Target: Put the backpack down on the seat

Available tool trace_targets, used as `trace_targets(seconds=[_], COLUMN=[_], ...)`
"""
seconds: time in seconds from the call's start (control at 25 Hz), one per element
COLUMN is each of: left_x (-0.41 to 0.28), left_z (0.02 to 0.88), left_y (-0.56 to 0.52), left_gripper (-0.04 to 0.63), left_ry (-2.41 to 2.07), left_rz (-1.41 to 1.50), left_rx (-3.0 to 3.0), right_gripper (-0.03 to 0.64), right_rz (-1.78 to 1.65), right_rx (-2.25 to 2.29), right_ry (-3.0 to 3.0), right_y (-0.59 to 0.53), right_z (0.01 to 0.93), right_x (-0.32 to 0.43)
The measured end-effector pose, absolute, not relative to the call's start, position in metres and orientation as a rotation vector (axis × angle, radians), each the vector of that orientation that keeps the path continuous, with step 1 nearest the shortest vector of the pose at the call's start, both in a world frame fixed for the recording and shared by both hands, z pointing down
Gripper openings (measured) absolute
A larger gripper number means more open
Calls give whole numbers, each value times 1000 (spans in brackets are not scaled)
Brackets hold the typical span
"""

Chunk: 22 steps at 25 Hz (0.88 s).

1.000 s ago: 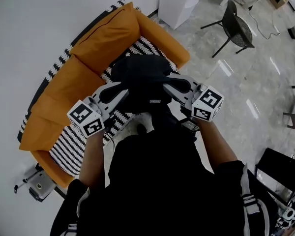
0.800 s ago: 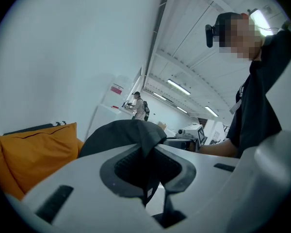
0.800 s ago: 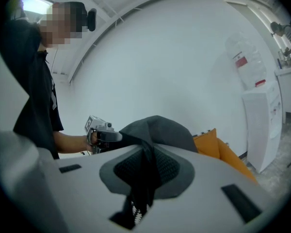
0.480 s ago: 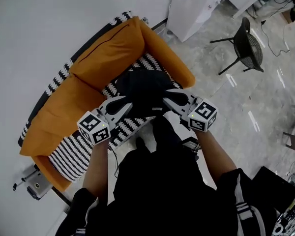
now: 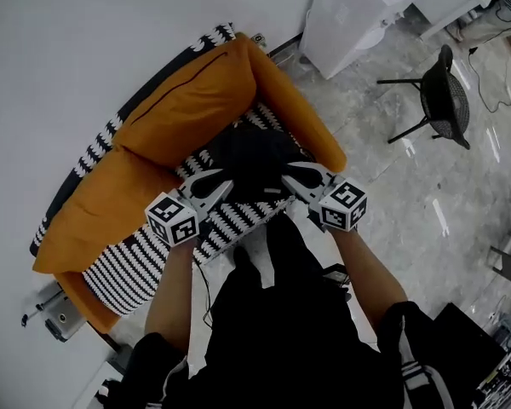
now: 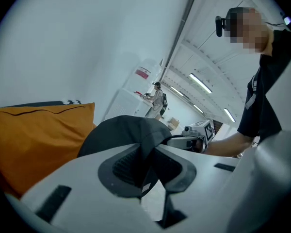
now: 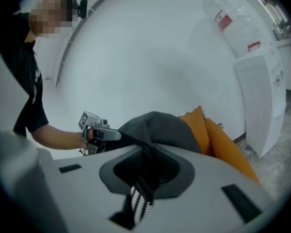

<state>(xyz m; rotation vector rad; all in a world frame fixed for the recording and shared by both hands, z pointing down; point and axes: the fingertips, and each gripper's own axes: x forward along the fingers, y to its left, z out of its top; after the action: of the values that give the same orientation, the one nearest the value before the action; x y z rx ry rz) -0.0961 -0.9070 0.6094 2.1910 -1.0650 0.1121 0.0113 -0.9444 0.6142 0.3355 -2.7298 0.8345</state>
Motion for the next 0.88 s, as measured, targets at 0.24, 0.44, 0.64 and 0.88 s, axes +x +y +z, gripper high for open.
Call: trace_targets(seconds=[0.24, 0.44, 0.64, 0.88], left_x=[-98, -104, -111, -118], left_z=[641, 647, 653, 663], left_y=[-938, -967, -995, -1031], left_gripper=[64, 64, 64, 64], left_ry=[-1092, -1144, -1181, -1228], left_rz=[118, 97, 117, 222], left_rx=[2147, 2147, 2141, 2143], right_gripper=[55, 55, 55, 55], right_rz=[898, 933, 906, 856], right_rx=[371, 371, 389, 453], right_ry=[-2689, -2713, -2718, -2687], right_y=[-976, -1004, -1033, -1070], right_z=[646, 652, 660, 674], right_x=[11, 5, -2, -8])
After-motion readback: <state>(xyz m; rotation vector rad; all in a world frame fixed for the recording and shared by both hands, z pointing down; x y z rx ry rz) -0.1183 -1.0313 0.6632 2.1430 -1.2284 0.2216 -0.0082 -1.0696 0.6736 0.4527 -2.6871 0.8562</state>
